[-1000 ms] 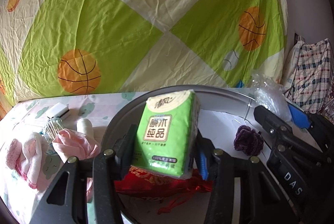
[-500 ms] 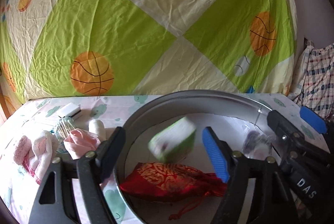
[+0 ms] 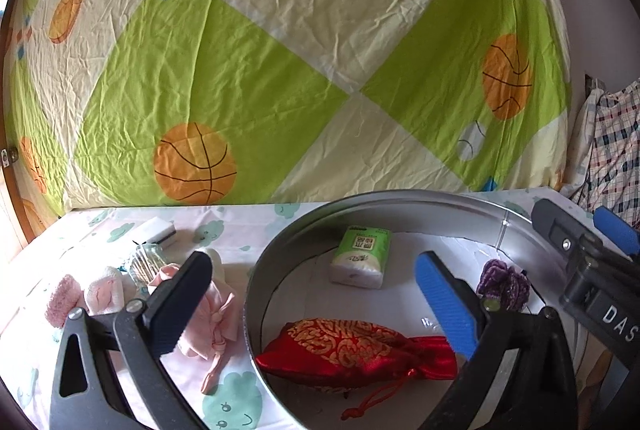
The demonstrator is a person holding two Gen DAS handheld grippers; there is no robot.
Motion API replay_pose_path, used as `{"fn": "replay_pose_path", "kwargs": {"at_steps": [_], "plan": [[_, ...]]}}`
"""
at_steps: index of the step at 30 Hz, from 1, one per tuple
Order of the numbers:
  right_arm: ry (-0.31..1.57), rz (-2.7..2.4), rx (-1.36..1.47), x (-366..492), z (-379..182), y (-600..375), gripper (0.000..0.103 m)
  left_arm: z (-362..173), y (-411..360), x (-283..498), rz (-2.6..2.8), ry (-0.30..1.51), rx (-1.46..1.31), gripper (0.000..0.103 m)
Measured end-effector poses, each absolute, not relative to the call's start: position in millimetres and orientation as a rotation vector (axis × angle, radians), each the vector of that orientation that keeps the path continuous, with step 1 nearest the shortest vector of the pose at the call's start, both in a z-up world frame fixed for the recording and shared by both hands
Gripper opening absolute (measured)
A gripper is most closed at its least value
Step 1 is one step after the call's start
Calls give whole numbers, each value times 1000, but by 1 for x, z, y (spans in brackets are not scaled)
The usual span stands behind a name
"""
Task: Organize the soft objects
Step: 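Withdraw both open tools from above the tin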
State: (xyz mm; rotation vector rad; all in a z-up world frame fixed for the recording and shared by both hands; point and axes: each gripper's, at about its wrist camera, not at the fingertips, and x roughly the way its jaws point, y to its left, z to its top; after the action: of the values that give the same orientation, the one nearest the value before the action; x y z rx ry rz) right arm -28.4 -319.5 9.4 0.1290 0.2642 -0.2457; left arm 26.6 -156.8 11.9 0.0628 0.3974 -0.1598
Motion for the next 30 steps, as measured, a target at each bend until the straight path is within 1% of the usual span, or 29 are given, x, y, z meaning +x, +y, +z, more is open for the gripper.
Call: {"fn": "replay_pose_path", "kwargs": {"at_steps": [9,19,30], "plan": [[131,-289,109,-47,17,-311,95,15,-155,17,-148,345,96,103],[125,-286,117,-52,18,-304,95,14,-129,18,-163,371,66,103],[68,-330,90,-66,20,-292,95,10,-91,24,-125,387,53,103]]}}
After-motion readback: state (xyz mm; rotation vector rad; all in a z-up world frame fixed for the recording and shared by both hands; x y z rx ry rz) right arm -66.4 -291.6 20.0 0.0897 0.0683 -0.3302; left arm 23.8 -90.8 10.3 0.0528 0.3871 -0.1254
